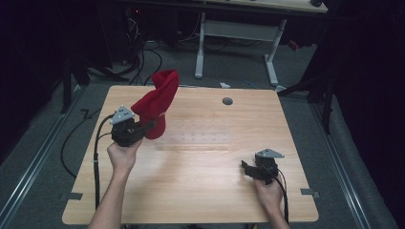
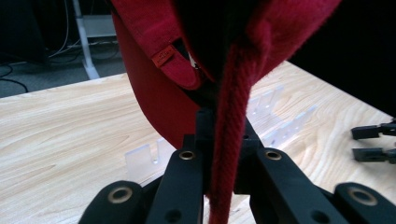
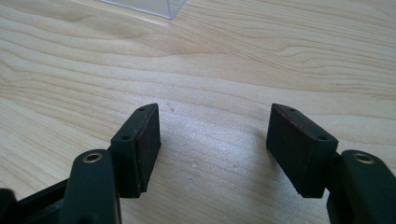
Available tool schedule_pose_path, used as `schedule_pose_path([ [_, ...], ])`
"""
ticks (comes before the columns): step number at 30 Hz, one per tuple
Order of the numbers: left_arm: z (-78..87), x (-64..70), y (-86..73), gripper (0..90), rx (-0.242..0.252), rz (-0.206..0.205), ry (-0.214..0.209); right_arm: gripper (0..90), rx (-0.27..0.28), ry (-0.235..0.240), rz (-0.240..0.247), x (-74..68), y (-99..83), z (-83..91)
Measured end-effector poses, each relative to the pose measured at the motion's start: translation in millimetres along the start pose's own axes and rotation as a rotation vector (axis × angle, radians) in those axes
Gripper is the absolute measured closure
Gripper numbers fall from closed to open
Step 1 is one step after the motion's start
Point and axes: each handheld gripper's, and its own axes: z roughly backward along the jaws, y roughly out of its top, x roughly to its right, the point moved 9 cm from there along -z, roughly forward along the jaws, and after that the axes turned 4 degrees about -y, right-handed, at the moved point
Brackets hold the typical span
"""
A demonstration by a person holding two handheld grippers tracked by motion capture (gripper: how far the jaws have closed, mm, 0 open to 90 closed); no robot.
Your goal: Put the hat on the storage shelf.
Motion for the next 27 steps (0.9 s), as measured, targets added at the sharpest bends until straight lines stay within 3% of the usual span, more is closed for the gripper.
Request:
schedule_pose_path([
  [13,-8.7,-15.1,-3.5,85.0,0.006,-0.018,0.028,35.2,0.0,0.0,0.0,0.0,0.0,0.0],
  [27,-16.5,-20.5,-13.7,85.0,0.003,-0.05,0.048,35.1,-0.001,0.0,-0.002,-0.2,0.0,0.1],
])
